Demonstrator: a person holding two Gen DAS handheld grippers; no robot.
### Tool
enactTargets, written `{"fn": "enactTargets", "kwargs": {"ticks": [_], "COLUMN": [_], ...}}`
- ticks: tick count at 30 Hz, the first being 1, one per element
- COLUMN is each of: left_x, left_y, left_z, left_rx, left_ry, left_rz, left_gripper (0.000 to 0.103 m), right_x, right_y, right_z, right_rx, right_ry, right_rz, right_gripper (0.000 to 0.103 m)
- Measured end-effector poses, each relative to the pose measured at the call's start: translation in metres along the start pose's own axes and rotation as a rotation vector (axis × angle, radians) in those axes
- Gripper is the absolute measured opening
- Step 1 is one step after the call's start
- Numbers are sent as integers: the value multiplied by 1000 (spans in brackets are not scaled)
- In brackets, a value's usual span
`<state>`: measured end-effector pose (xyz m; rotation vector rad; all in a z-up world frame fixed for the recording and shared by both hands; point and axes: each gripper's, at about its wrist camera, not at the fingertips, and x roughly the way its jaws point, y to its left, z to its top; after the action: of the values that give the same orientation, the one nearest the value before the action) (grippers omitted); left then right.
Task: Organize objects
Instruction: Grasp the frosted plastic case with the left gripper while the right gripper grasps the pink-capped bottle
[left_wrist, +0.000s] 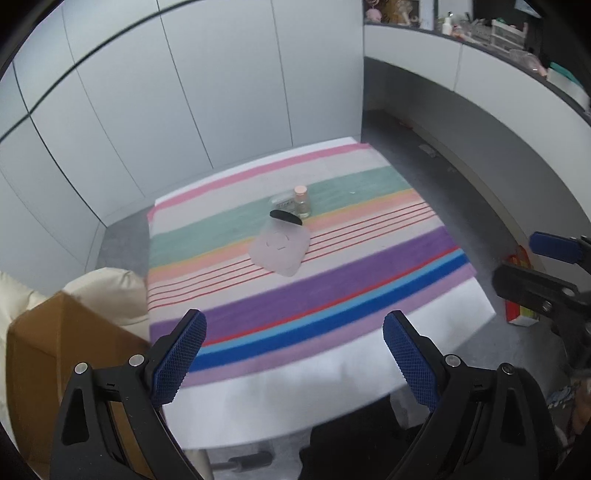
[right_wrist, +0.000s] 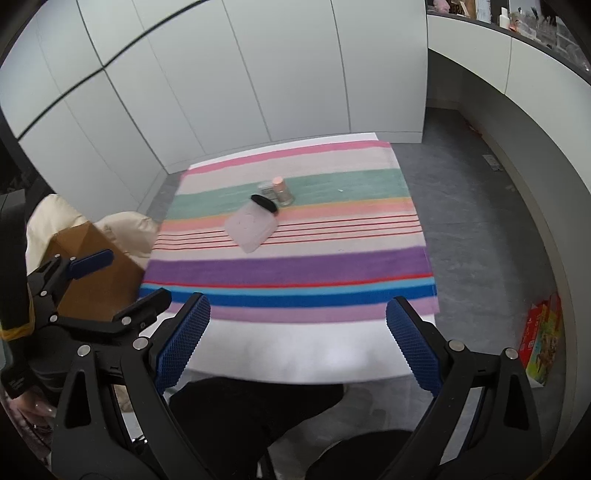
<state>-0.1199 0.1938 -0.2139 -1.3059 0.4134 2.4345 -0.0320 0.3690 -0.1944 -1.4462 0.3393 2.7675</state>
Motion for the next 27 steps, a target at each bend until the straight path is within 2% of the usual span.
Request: {"fn": "enactTargets", "kwargs": {"ticks": [6, 11, 16, 20, 23, 24, 27], "left_x": [68, 133, 187, 214, 226, 230, 242], "left_y": [22, 35, 47, 57, 60, 61, 61], "left_z": [21, 39, 50, 56, 60, 61, 60], "left_rx": [-87, -120, -155, -179, -163, -158, -158], "left_ry": [75, 116, 164, 179, 186, 192, 212], "left_rz": [-92, -58, -74, -127, -128, -132, -149], "left_gripper": [97, 97, 97, 97, 97, 97, 97], "right_x": [57, 122, 191, 241, 265, 272, 289], "right_y": [-10, -18, -19, -13, -5, -2, 5], "right_z": [23, 48, 74, 89, 94, 96, 101], "right_rx": [-21, -44, -76, -129, -186, -200, -200], "right_ry": [39, 54, 43, 54, 47, 43, 12], "right_rz": [8, 6, 7, 51, 67, 72, 73], "right_gripper": [98, 98, 95, 94, 92, 88, 85]}}
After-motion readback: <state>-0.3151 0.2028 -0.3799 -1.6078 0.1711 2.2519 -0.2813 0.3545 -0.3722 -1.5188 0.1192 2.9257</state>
